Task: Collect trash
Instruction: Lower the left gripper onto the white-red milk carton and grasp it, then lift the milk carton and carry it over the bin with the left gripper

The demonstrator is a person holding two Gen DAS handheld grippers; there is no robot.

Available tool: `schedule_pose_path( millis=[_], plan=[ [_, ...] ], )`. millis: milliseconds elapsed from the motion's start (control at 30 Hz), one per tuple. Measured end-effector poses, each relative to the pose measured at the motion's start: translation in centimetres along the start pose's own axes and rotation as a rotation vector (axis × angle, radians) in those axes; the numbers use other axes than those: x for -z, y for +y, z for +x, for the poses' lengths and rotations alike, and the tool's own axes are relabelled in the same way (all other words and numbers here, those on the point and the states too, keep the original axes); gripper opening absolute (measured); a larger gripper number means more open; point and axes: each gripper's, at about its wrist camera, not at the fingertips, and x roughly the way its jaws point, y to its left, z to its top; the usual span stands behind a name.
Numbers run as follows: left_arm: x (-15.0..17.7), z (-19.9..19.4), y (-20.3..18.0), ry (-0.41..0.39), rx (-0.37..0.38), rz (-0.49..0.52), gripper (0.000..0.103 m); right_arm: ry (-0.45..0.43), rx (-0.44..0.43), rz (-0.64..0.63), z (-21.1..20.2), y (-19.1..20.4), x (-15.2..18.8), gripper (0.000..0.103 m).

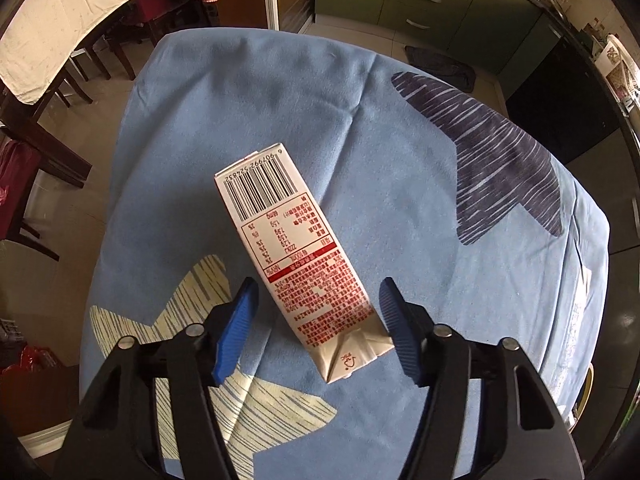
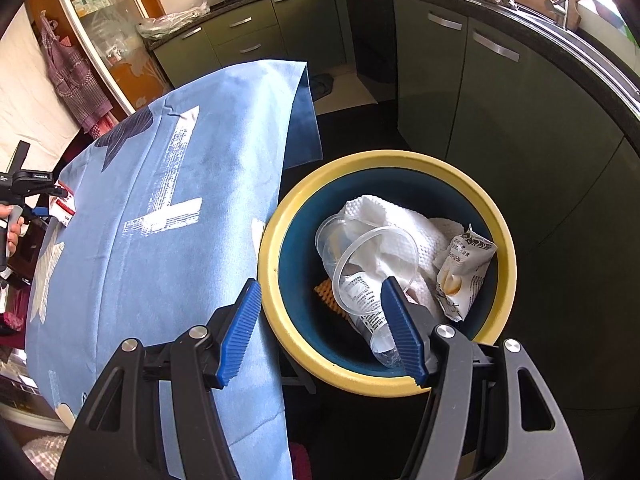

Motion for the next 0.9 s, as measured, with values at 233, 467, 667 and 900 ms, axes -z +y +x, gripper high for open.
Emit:
schedule_pose_path(
  millis=[233, 467, 667, 900],
  plan=[
    [0.4, 0.0, -0.1, 0.001, 0.004, 0.077, 0.035, -0.004, -0.005, -0.007, -0.4, 0.4, 0.2, 0.062],
    [1.9, -2.2, -0.1, -0.049, 0.044, 0.169, 0.033, -0.018, -0.008, -0.024, -1.5, 1.4, 0.5, 0.062],
    [4.5, -5.1, -0.4, -0.115, 0.08, 0.297, 0.033, -0.03, 0.002, -0.02, -2.6, 1.6, 1.4, 0.062],
    [8.3, -8.7, -0.3, -0.158, 0.143, 0.417, 0.033, -0.033, -0.008, -0.009, -3.7, 1.5, 2.9, 0.062]
  ],
)
